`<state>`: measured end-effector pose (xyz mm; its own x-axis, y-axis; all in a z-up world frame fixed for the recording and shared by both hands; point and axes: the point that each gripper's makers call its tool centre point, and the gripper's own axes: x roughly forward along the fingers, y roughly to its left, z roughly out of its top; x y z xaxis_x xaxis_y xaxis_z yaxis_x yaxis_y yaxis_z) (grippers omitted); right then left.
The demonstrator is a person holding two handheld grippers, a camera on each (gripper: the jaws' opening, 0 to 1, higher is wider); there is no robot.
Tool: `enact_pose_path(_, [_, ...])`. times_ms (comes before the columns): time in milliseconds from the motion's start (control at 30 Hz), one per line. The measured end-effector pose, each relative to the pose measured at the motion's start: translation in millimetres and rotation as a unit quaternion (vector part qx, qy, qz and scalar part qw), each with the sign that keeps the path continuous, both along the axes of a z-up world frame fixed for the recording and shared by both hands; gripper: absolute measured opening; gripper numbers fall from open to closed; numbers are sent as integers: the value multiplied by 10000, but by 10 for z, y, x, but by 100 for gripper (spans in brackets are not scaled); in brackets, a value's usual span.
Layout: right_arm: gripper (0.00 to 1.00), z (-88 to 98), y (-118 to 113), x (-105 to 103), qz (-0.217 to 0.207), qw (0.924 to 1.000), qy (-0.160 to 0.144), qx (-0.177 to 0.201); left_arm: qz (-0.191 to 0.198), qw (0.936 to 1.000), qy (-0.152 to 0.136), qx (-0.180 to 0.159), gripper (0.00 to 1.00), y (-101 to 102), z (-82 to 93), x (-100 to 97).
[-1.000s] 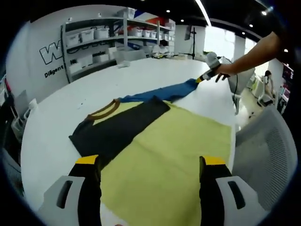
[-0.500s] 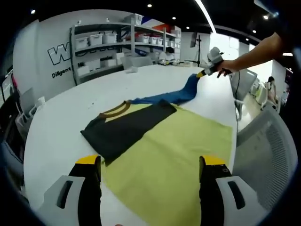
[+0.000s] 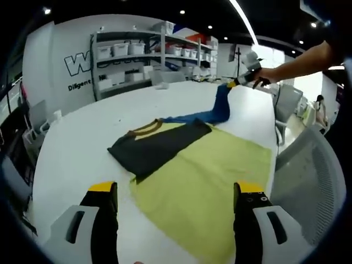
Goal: Fold the garment on the visible template until the final outline fits inside the template.
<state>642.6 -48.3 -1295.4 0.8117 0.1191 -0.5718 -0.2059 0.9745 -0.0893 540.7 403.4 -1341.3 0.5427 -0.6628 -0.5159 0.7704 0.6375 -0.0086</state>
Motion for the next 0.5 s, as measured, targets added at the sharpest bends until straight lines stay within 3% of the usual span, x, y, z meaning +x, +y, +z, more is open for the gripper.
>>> enact_pose_path(233, [0, 244, 409, 147, 458, 9988, -171, -60, -104, 9999, -16, -52, 91, 22, -16, -67])
enact_pose_path(500, [0, 438, 708, 218, 780, 9965, -229, -185, -11, 10000, 20, -60, 91, 158, -92, -161])
